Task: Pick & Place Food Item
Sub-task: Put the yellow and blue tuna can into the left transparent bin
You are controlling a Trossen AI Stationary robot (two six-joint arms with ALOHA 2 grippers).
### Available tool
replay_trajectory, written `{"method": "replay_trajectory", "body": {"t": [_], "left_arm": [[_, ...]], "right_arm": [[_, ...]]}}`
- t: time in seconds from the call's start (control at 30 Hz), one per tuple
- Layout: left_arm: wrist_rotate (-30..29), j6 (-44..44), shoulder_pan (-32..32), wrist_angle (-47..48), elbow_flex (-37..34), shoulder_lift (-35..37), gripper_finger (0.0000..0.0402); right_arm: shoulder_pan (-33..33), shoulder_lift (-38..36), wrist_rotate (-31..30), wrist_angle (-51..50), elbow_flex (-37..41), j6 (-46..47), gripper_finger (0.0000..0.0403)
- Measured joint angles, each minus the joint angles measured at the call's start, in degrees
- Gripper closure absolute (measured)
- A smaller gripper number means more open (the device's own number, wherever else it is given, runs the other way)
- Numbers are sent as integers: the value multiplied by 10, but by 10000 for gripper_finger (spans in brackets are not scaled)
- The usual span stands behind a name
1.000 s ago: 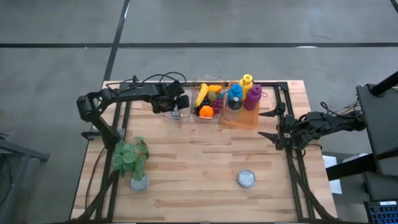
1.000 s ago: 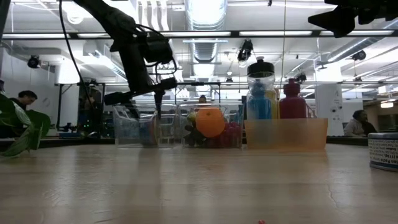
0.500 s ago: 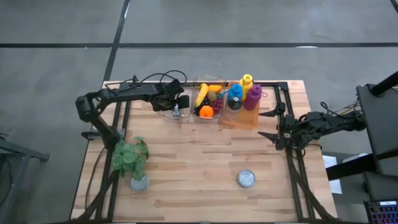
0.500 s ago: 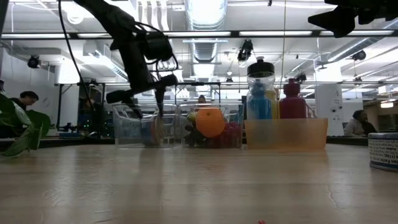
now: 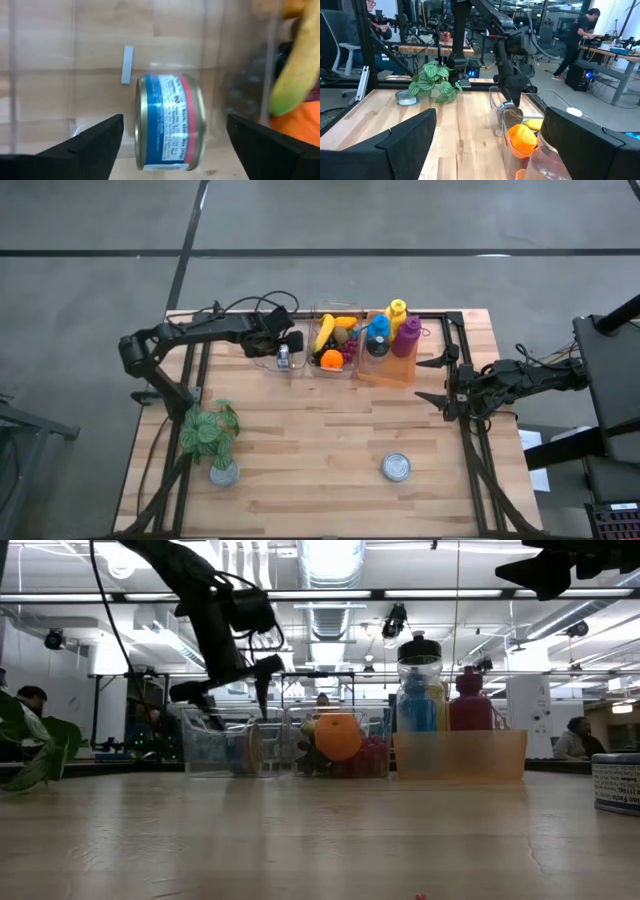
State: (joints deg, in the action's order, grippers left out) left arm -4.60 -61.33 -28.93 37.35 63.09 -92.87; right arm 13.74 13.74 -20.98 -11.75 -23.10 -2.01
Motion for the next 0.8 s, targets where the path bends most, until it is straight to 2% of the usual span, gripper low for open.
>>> {"method": "replay_trajectory", "body": {"t": [0.27, 0.43, 0.53, 0.8], "left_arm": [[-46, 31, 4, -5, 0, 76, 37], [-62, 82, 29, -18, 0, 128, 37], [-83, 124, 63, -35, 0, 151, 37], [-212, 209, 210, -71, 0, 187, 36]], "right_arm": [[0, 0, 0, 0, 0, -1, 32], [0, 0, 0, 0, 0, -1, 32], [0, 0, 0, 0, 0, -1, 32], [0, 0, 0, 0, 0, 0, 32]]}}
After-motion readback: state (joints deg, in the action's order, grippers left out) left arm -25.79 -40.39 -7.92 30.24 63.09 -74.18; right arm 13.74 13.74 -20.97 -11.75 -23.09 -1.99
